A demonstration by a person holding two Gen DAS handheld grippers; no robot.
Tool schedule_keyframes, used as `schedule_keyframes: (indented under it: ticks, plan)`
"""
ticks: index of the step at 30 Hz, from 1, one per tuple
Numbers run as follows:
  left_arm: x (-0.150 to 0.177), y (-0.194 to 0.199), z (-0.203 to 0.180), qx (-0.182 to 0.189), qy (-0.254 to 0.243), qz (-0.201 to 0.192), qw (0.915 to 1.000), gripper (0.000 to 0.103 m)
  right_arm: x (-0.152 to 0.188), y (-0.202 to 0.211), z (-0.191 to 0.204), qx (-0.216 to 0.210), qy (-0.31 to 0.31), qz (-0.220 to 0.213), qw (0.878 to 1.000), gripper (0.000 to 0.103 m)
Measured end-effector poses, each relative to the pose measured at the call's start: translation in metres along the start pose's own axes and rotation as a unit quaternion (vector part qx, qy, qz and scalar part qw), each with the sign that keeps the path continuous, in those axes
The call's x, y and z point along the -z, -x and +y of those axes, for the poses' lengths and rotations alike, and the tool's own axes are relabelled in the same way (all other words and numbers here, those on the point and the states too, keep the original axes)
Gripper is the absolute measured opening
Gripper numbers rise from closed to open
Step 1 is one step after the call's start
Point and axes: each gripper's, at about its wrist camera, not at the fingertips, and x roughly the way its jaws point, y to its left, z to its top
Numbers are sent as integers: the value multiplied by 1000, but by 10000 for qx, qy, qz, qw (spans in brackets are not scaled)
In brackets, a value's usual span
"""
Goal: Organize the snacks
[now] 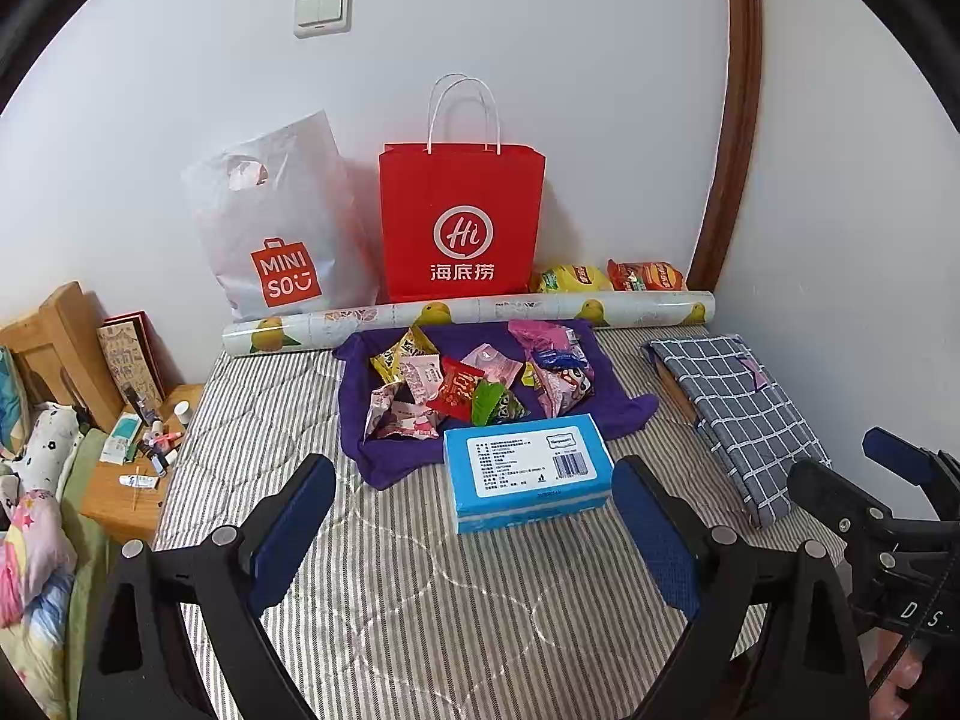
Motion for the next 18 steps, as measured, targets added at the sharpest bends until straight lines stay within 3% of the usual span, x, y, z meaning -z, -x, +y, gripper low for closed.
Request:
schedule_keyframes:
  ticks: [18]
  plan:
    - [1,2,-3,-16,18,-30,10000,94,-1,0,0,-1,-2,-4,10000,101]
